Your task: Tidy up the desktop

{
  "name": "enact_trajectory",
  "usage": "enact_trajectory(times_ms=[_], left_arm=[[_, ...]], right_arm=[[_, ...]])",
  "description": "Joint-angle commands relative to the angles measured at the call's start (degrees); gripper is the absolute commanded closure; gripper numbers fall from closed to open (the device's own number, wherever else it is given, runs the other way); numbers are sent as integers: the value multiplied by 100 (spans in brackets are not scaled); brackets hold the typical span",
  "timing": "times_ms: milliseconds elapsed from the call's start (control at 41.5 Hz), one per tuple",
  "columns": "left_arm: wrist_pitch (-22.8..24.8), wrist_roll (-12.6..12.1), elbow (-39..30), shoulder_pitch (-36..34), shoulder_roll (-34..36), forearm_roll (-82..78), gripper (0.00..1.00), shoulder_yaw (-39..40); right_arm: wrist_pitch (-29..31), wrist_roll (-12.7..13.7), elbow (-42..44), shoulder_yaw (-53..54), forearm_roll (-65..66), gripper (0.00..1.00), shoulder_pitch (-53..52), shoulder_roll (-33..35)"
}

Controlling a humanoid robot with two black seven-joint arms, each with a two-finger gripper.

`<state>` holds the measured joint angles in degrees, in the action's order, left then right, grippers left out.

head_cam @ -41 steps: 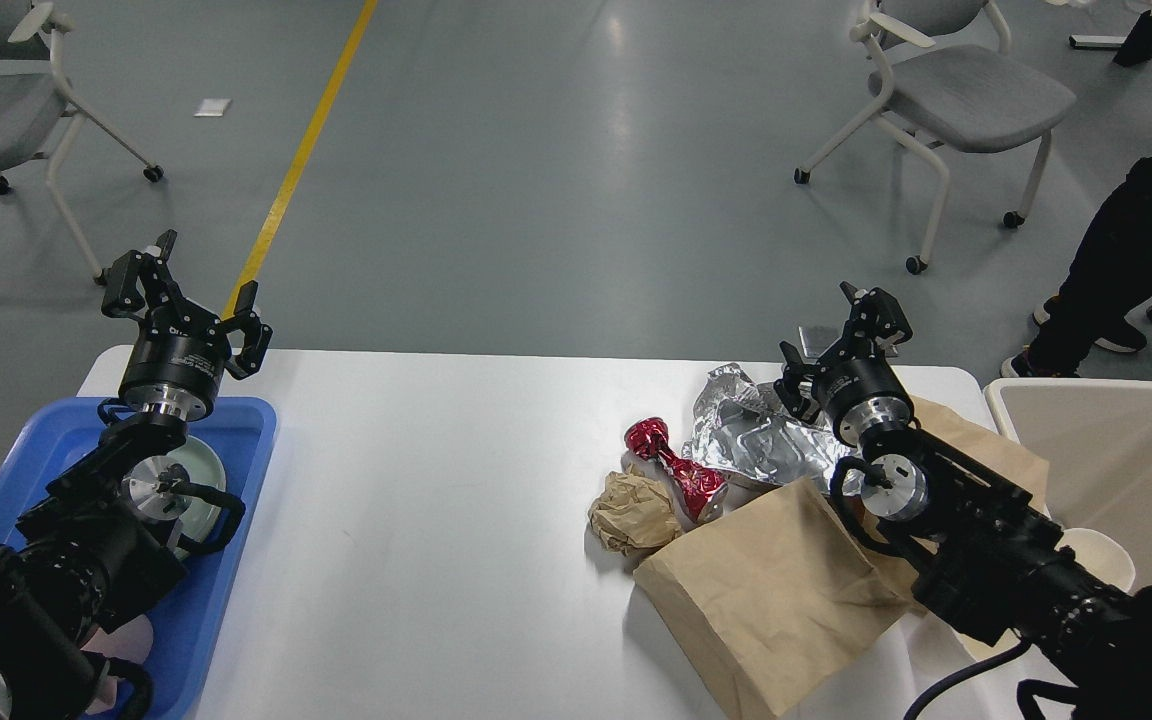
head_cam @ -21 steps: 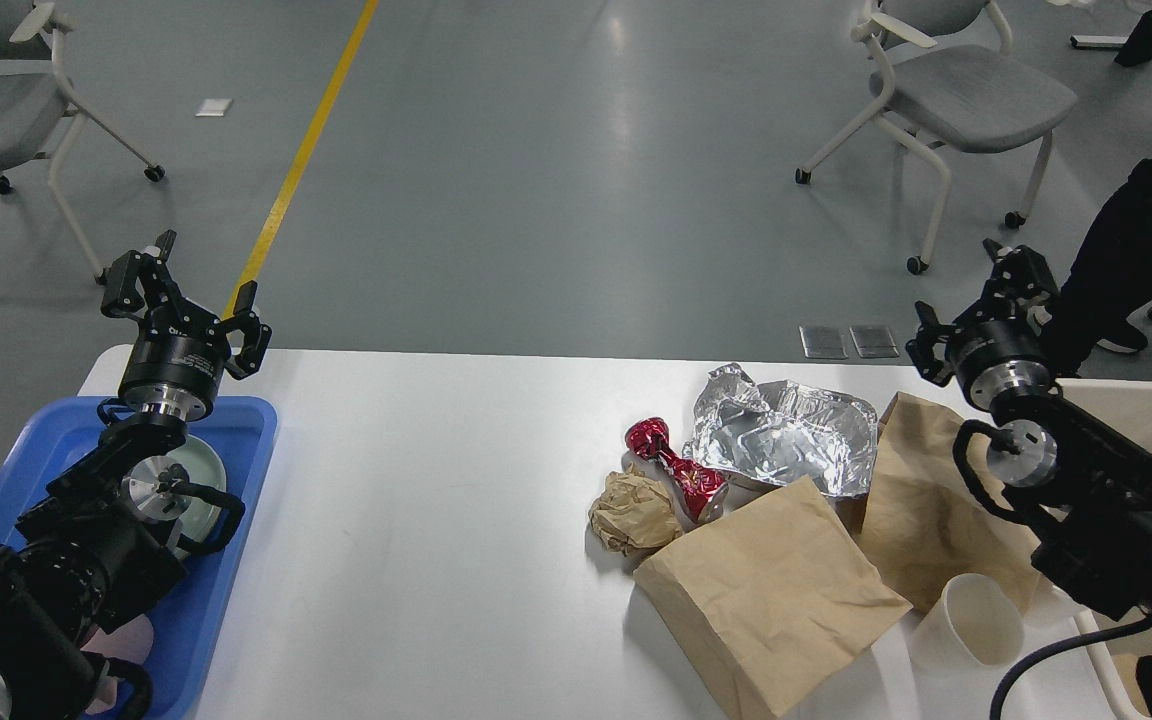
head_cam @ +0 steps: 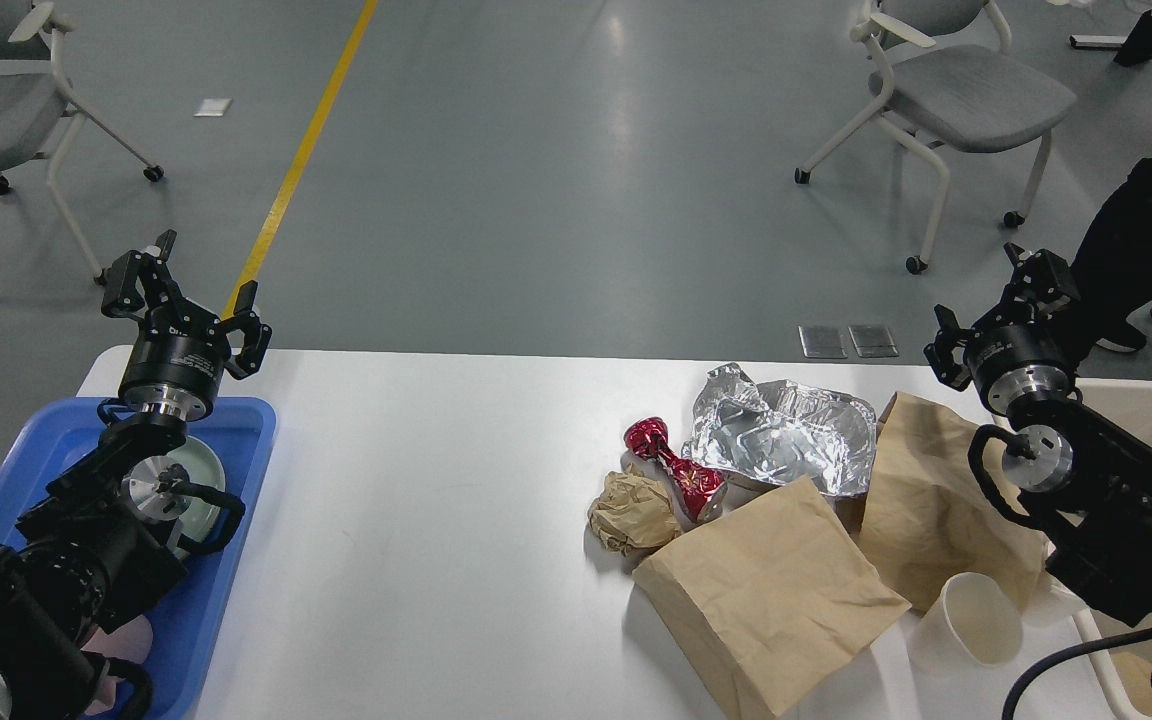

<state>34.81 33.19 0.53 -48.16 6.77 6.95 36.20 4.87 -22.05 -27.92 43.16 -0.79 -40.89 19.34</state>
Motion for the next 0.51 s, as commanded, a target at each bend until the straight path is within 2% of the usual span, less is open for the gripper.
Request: enact_trajectory(times_ms=[0,338,410,482], left_arm=[[0,3,0,0,9,0,3,1],[0,3,0,0,0,0,3,1],[0,3,0,0,0,0,3,1],[9,3,0,0,0,0,3,1]], right_arm=[[5,-10,-3,44,0,0,-33,26],[111,-2,-109,-316,114,0,-560,140],[137,7,-109,-850,210,0,-867,298],[356,16,-109,-2264,650,0,-1306,728]])
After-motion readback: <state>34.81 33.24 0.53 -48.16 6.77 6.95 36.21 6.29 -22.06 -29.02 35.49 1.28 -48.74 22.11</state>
